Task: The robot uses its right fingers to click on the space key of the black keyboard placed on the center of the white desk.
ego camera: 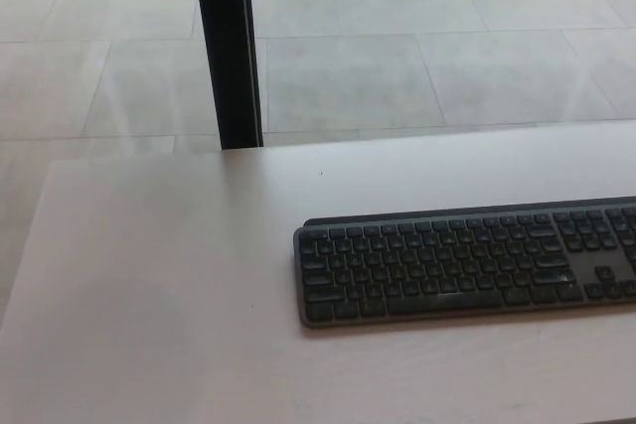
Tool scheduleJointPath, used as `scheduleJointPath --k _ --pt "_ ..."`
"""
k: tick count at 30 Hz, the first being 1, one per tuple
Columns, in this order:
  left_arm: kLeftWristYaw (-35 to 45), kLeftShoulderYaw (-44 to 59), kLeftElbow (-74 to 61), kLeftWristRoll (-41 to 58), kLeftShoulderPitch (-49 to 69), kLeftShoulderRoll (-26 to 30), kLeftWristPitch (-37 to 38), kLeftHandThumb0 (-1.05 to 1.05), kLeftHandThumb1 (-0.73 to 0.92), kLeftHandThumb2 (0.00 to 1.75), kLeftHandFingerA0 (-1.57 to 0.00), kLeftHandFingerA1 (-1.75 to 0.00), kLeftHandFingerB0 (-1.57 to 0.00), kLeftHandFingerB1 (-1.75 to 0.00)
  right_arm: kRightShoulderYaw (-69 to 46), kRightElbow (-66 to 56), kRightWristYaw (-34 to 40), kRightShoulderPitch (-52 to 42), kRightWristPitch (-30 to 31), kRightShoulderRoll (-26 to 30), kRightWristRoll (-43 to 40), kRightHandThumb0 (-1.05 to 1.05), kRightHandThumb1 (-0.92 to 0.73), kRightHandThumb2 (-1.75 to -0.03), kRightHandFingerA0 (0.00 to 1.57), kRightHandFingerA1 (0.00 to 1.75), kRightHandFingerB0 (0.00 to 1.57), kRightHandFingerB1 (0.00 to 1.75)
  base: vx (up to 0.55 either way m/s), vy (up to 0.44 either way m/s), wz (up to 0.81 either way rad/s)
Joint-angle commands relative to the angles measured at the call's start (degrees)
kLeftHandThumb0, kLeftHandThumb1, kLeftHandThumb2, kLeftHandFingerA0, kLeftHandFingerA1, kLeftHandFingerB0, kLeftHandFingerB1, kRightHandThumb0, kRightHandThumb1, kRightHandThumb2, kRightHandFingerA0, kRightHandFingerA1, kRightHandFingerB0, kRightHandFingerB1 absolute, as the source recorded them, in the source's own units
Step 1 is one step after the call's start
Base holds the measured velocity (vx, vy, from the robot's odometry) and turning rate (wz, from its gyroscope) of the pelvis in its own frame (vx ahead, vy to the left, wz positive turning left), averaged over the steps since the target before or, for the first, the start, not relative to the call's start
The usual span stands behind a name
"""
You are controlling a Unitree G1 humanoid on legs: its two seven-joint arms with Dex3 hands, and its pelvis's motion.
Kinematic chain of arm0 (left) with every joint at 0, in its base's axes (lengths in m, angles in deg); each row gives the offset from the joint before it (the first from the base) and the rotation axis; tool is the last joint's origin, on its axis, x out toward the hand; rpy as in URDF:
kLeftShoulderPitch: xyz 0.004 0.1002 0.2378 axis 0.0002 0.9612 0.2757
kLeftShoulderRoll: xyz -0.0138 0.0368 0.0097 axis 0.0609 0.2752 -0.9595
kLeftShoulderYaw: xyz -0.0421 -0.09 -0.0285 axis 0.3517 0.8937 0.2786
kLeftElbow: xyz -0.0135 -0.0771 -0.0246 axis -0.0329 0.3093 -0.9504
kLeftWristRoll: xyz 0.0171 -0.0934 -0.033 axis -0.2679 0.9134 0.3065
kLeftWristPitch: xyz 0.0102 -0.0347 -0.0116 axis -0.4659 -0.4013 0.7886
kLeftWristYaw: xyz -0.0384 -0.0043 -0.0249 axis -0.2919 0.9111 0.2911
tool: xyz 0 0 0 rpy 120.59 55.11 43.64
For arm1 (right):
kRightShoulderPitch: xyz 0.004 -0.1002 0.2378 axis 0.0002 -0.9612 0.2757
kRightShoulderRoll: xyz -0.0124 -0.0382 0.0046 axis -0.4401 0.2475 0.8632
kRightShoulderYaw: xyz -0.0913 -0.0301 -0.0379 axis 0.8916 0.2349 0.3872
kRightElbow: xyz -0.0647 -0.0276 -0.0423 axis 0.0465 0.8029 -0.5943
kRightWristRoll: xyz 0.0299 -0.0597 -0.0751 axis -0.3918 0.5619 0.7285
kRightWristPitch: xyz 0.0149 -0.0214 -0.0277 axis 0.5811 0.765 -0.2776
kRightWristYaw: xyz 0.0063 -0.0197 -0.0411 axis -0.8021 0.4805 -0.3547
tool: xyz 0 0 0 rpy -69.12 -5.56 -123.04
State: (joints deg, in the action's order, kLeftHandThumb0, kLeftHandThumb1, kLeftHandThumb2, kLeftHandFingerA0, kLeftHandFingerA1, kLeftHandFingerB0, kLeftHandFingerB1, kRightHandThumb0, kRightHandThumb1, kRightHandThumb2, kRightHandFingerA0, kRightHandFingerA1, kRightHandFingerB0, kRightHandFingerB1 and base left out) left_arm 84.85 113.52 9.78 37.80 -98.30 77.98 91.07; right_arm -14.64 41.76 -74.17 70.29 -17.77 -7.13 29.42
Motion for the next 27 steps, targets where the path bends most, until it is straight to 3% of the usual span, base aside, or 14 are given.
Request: scheduleJointPath --k 1,4,6,13,14,17,18,19,20,22,23,24,25,27 --pt "-5.14 12.18 6.35 11.62 -5.30 4.73 1.44 -0.54 0.56 0.57 -0.75 -0.72 -0.70 -0.65 -17.12 -2.42 10.49 5.64 0.33 3.44 -16.10 -0.19 -0.67 -0.60 0.70 0.50 0.44 0.38 0.00 0.000 0.00" --pt "-4.92 13.31 7.15 11.06 -5.73 4.79 1.33 -0.53 0.57 0.57 -0.74 -0.69 -0.67 -0.61 -19.40 -1.94 12.54 7.15 0.63 4.81 -15.20 -0.21 -0.67 -0.60 0.70 0.52 0.39 0.37 0.00 0.000 0.00" --pt "-4.98 13.52 7.61 10.37 -5.86 4.78 1.55 -0.54 0.56 0.57 -0.75 -0.68 -0.68 -0.60 -21.84 -1.70 12.58 8.44 1.45 5.76 -16.49 -0.17 -0.69 -0.60 0.59 0.46 0.38 0.36 0.00 0.000 0.00" --pt "-4.65 14.92 8.09 10.38 -5.61 4.59 1.67 -0.53 0.57 0.57 -0.70 -0.67 -0.62 -0.59 -24.50 -2.00 16.25 13.59 5.07 9.51 -16.02 -0.21 -0.72 -0.61 0.60 0.47 0.40 0.37 0.00 0.000 0.00" --pt "-4.20 14.54 8.05 10.00 -4.98 4.63 2.12 -0.53 0.59 0.58 -0.69 -0.67 -0.63 -0.60 -24.27 -1.55 17.13 16.01 5.40 10.89 -15.74 -0.22 -0.71 -0.61 0.56 0.46 0.51 0.42 0.00 0.000 0.00" --pt "-4.10 14.87 8.20 10.56 -4.68 4.50 2.32 -0.52 0.59 0.58 -0.70 -0.71 -0.61 -0.59 -23.43 -3.08 15.65 19.14 4.09 11.23 -16.44 -0.18 -0.74 -0.61 0.51 0.49 0.30 0.36 0.00 0.000 0.00" --pt "-4.28 15.30 8.45 11.12 -4.83 4.57 1.98 -0.50 0.58 0.57 -0.72 -0.69 -0.63 -0.59 -21.58 -6.50 14.38 20.98 5.15 10.88 -16.58 -0.19 -0.53 -0.94 0.55 0.67 0.19 0.50 0.00 0.000 0.00" --pt "-4.38 15.20 8.48 11.08 -4.86 4.60 1.92 -0.50 0.59 0.58 -0.71 -0.69 -0.63 -0.60 -19.44 -9.04 13.76 21.83 6.68 10.90 -15.72 -0.26 -0.70 -0.60 0.69 0.54 0.32 0.37 0.00 0.000 0.00" --pt "-4.36 15.04 8.50 11.04 -4.80 4.61 2.00 -0.50 0.59 0.58 -0.71 -0.69 -0.63 -0.60 -18.76 -10.05 13.75 21.84 7.34 10.85 -15.62 -0.26 -0.70 -0.60 0.69 0.54 0.32 0.37 0.00 0.000 0.00" --pt "-4.21 15.08 8.57 11.67 -4.78 4.65 1.95 -0.50 0.60 0.58 -0.69 -0.70 -0.60 -0.59 -16.83 -12.76 13.70 23.24 9.90 10.96 -16.05 -0.35 -0.62 -0.59 0.97 0.66 0.42 0.43 0.00 0.000 0.00" --pt "-3.85 14.77 8.56 11.49 -4.61 4.69 2.15 -0.50 0.60 0.58 -0.69 -0.70 -0.60 -0.59 -15.66 -13.48 13.69 23.54 10.70 11.26 -15.41 -0.35 -0.62 -0.59 0.97 0.66 0.42 0.43 0.00 0.000 0.00" --pt "-3.92 14.95 8.48 11.94 -4.65 4.74 1.86 -0.50 0.60 0.58 -0.68 -0.71 -0.57 -0.58 -14.20 -15.44 11.91 23.86 11.17 11.10 -15.90 -0.43 -0.47 -0.80 1.01 0.88 0.38 0.55 0.00 0.000 0.00" --pt "-4.07 15.09 8.54 12.25 -4.70 4.71 1.97 -0.50 0.59 0.58 -0.69 -0.71 -0.58 -0.59 -11.99 -17.58 10.83 23.81 11.30 10.91 -15.13 -0.43 -0.55 -0.56 1.06 0.85 0.49 0.47 0.00 0.000 0.00" --pt "-4.50 14.84 8.64 12.23 -4.63 4.71 2.18 -0.50 0.59 0.58 -0.71 -0.70 -0.62 -0.60 -7.07 -22.89 10.82 23.85 12.16 10.06 -13.29 -0.39 -0.53 -0.56 1.00 0.86 0.55 0.44 0.00 0.000 0.00"
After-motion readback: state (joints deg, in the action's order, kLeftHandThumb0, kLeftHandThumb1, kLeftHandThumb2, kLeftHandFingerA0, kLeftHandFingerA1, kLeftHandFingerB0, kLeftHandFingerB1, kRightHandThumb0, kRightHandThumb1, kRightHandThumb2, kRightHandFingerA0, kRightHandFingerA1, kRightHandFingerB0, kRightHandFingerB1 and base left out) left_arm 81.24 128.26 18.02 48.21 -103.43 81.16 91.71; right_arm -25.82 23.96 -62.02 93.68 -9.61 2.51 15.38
